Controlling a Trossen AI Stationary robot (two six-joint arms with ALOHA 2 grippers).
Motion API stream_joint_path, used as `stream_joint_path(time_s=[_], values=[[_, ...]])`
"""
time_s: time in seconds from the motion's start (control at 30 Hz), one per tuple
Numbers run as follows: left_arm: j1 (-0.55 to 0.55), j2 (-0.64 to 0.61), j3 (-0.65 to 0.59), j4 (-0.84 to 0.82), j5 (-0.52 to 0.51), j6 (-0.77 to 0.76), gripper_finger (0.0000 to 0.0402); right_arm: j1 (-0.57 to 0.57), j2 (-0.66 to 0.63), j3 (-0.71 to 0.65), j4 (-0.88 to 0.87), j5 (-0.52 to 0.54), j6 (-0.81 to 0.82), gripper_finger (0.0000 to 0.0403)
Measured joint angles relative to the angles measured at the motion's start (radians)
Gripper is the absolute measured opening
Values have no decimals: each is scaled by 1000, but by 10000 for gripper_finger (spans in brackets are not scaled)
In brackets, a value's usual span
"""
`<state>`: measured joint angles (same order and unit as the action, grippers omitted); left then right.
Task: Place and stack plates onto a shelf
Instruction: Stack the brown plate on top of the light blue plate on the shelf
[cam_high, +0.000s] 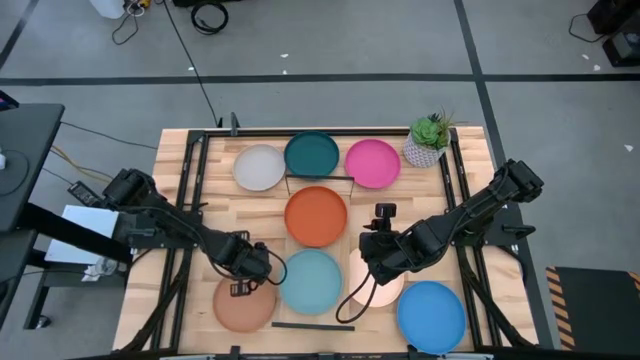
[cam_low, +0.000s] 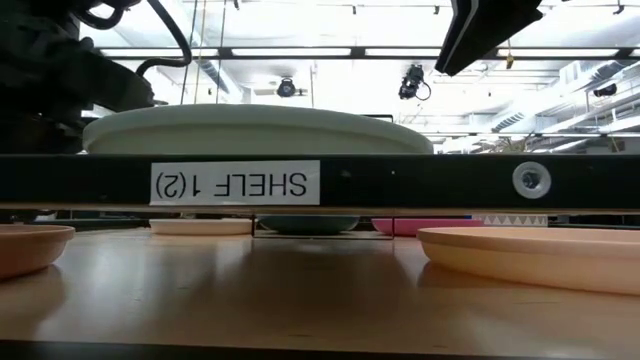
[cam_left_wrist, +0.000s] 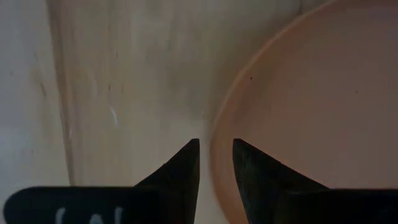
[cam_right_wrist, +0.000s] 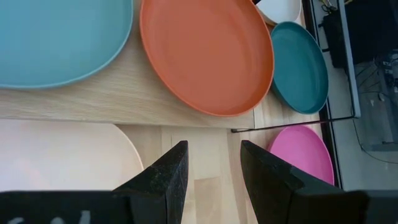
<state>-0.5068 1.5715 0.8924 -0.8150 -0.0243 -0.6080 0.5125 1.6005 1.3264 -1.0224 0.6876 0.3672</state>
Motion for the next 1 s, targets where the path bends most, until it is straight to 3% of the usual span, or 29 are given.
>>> stream_joint_path(time_s=[0.17,0.5,0.6,0.73,0.83,1.0], values=[[-3,0,-35,67,-29,-1,102,0,0,0,4,0,0,153],[-3,-3,-115,140,8,17,100,5,0,0,4,0,0,153],[-3,-3,-115,141,16,18,81,5,0,0,5,0,0,153],[-2,-13,-115,137,27,44,21,5,0,0,6,0,-1,153],[-3,-32,-114,125,35,68,15,5,0,0,6,0,-2,153],[0,-92,-45,-43,39,101,15,5,0,0,7,0,-3,153]])
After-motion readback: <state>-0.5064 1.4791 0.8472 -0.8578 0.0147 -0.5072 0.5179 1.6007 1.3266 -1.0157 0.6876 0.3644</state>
